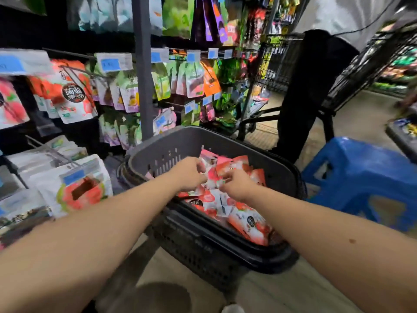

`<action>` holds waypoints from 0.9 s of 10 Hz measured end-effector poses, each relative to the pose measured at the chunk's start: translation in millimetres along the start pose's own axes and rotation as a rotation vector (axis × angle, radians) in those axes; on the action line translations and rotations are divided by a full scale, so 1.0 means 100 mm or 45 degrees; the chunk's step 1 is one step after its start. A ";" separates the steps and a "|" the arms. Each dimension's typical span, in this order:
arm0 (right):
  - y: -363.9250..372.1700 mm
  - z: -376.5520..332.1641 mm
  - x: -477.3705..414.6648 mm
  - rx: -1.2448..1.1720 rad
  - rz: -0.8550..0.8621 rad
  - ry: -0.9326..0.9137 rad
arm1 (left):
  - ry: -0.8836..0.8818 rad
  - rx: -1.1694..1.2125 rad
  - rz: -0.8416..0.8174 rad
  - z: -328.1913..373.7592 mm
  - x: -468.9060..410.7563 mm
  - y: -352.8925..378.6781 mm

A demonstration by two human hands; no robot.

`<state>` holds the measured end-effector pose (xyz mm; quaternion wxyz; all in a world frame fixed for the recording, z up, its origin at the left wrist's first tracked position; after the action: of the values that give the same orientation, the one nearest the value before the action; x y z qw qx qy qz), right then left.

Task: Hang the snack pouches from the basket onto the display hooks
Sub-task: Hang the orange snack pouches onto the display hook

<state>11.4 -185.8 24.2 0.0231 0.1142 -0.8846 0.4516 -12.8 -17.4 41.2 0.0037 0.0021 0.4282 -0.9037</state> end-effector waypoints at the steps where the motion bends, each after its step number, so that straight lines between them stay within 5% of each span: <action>1: -0.03 0.36 0.00 0.170 -0.050 0.244 | -0.009 -0.050 -0.226 0.14 -0.13 0.36; 3: 0.18 0.97 -0.19 0.149 -0.152 0.553 | -0.056 -0.240 -0.681 0.30 -0.35 1.06; 5: 0.24 0.91 -0.11 0.425 -0.544 0.527 | -0.186 -0.188 -0.937 0.17 -0.46 1.43; 6: 0.19 0.84 -0.08 0.539 -0.619 0.489 | -0.202 -0.181 -0.913 0.17 -0.47 1.43; 8: 0.28 1.01 -0.08 0.064 -0.458 0.649 | -0.190 -0.307 -0.697 0.09 -0.53 1.30; 9: 0.25 1.02 -0.15 0.092 -0.312 0.576 | -0.089 -0.436 -0.589 0.10 -0.59 1.15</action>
<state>27.2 -251.3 -58.1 0.2709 0.1172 -0.8197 0.4909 46.9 -97.5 -41.3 -0.1874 -0.1273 0.5632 -0.7946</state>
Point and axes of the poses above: each hand's wrist, its own x-axis away from the middle knuckle, its own y-axis out of the palm, z = x × y, the point moved 4 cm from there along -x, towards the middle knuckle, and after that the axes turned 2 degrees about -x, right-handed, at the moved point
